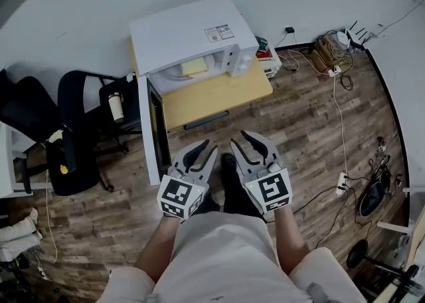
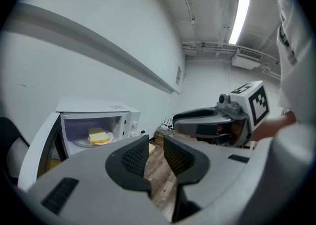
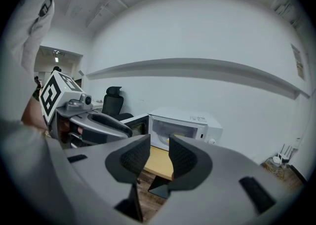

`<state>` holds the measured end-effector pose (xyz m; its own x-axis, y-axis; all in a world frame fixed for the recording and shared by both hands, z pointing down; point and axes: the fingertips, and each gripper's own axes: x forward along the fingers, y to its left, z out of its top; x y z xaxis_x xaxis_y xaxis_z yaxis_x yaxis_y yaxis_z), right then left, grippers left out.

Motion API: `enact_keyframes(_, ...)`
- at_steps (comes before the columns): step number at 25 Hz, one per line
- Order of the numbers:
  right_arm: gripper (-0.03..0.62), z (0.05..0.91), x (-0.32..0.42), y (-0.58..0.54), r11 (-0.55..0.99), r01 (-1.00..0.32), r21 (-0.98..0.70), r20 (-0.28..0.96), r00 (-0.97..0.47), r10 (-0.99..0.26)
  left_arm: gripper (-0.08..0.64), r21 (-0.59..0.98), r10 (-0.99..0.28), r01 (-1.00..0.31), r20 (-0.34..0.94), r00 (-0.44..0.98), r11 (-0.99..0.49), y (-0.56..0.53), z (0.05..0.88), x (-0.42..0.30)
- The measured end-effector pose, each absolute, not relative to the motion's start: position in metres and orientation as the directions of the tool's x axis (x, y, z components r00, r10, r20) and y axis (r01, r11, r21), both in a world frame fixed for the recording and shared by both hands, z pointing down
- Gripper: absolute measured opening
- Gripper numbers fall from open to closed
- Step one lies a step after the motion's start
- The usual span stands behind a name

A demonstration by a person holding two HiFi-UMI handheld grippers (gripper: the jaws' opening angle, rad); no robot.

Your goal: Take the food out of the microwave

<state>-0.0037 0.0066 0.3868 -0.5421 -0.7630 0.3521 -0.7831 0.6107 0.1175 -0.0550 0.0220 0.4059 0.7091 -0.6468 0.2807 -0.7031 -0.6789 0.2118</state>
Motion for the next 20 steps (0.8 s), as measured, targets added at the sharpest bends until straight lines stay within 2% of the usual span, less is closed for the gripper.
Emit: enact_keyframes(20,0.121,0.425,0.012,-0.153,0.744,-0.654,0.133,0.382,-0.659,-0.648,0.072,0.182,-0.776,-0.851,0.350,0.525,-0.493,-0.118,0.423,-0.041)
